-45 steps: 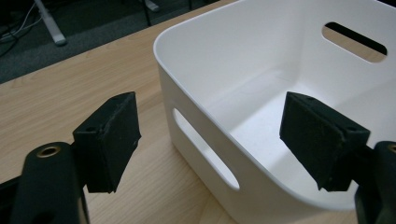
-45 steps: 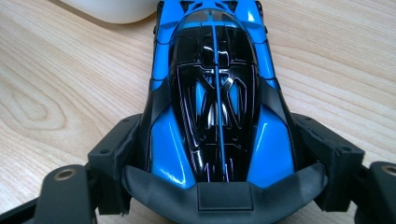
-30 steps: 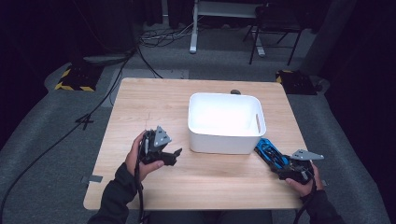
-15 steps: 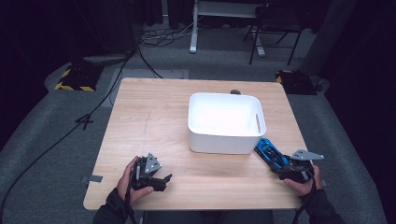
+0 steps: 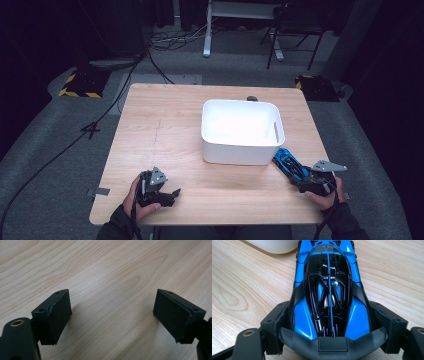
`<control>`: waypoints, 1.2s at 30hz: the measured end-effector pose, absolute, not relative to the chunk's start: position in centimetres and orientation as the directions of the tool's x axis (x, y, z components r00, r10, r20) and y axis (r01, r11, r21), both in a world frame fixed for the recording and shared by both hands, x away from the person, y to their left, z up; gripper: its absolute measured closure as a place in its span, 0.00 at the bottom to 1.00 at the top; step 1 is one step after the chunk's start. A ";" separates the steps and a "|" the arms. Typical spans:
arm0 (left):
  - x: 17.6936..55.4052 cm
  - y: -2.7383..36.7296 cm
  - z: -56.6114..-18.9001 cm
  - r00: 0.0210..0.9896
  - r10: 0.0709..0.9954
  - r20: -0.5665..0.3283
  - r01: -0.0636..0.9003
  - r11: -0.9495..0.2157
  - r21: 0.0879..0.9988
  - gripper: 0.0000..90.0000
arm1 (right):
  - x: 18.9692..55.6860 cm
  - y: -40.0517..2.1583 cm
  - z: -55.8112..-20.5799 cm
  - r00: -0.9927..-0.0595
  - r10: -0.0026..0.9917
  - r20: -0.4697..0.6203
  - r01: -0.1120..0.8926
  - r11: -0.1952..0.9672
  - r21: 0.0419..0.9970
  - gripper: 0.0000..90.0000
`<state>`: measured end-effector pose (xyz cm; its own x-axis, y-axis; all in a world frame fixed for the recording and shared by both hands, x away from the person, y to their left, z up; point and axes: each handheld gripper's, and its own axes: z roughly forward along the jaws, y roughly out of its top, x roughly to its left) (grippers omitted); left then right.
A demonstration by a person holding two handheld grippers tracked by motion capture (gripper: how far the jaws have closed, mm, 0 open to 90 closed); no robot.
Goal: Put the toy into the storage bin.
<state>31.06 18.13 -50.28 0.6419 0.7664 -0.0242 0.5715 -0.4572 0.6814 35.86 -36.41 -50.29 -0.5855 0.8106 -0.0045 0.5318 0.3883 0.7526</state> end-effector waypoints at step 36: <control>31.4 18.1 -50.3 0.654 0.756 -0.020 0.565 -0.471 0.678 0.14 | 34.9 -38.1 -45.6 -0.538 0.842 0.048 0.418 0.217 0.882 0.28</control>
<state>31.44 18.11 -50.26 0.6542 0.7561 -0.0205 0.5650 -0.4705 0.6777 34.88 -38.13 -45.61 -0.5381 0.8415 0.0483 0.4182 0.2168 0.8821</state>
